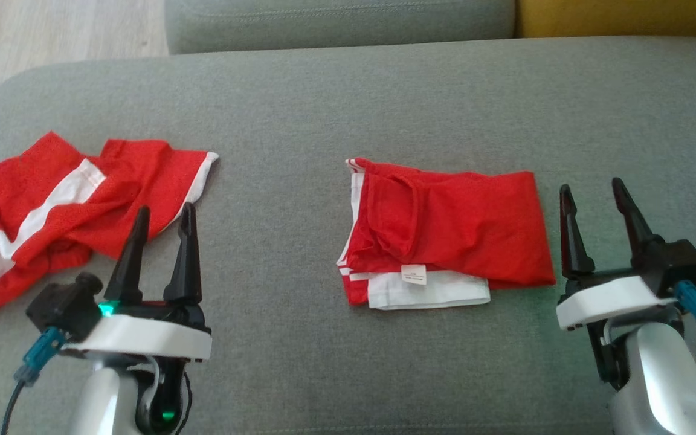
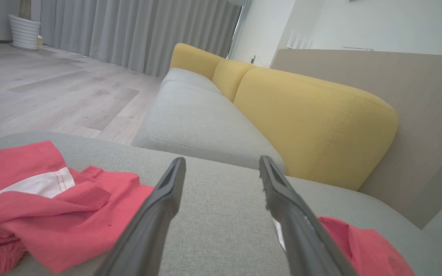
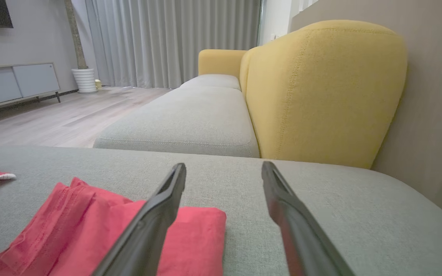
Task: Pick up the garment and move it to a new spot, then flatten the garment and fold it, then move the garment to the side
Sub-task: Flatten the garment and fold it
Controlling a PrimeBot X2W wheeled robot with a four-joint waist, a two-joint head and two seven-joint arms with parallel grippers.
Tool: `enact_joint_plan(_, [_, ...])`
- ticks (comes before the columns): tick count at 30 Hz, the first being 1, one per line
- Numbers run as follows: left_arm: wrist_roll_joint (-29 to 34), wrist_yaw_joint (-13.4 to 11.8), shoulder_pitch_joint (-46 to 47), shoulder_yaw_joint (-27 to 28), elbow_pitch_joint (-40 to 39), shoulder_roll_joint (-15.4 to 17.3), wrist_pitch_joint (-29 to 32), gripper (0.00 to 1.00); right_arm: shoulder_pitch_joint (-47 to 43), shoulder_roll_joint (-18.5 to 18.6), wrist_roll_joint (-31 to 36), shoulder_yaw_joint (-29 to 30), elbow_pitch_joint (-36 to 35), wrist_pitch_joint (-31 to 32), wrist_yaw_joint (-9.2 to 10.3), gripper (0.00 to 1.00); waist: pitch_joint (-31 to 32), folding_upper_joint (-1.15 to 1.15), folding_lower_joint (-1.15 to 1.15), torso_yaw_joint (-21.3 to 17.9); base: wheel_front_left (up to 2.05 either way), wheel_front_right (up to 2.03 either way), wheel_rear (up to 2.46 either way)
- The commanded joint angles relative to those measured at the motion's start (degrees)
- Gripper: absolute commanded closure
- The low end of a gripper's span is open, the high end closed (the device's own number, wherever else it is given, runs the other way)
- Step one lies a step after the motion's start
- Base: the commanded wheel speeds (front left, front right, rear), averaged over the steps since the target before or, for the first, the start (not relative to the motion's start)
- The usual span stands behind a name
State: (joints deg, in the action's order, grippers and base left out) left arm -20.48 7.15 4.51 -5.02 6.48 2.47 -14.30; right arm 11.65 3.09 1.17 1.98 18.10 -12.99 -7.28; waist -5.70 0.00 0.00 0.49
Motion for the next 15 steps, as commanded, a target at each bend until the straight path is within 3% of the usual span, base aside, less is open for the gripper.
enact_joint_plan(1, [-0.8, 0.3, 2.3, 1.3, -2.0, 0.4, -0.7, 0.0, 2.0, -0.2, 0.4, -1.9, -2.4, 0.5, -0.21, 0.89, -0.7, 0.0, 0.0, 0.7, 0.0, 0.0, 0.0])
enact_joint_plan(2, [-0.9, 0.3, 2.5, 1.1, -1.9, 0.4, -0.7, 0.0, 2.2, -0.2, 0.4, -2.5, -2.5, 0.7, -0.21, 1.0, -1.0, 0.0, 0.0, 1.0, 0.0, 0.0, 0.0])
enact_joint_plan(9, [-1.7, 0.3, 3.2, 0.0, -1.4, 0.4, -0.7, 0.0, 4.2, -0.2, -1.6, -7.6, -0.4, 1.3, -0.21, 1.0, -2.8, 0.0, 0.0, 3.3, 0.0, 0.0, 0.0])
enact_joint_plan(15, [-1.9, 0.3, 4.3, -0.5, -0.7, 0.4, -0.7, 0.0, 7.2, -0.2, -3.1, -12.0, 6.3, 1.8, -0.21, 1.0, -4.2, 0.0, 0.0, 5.9, 0.0, 0.0, 0.0])
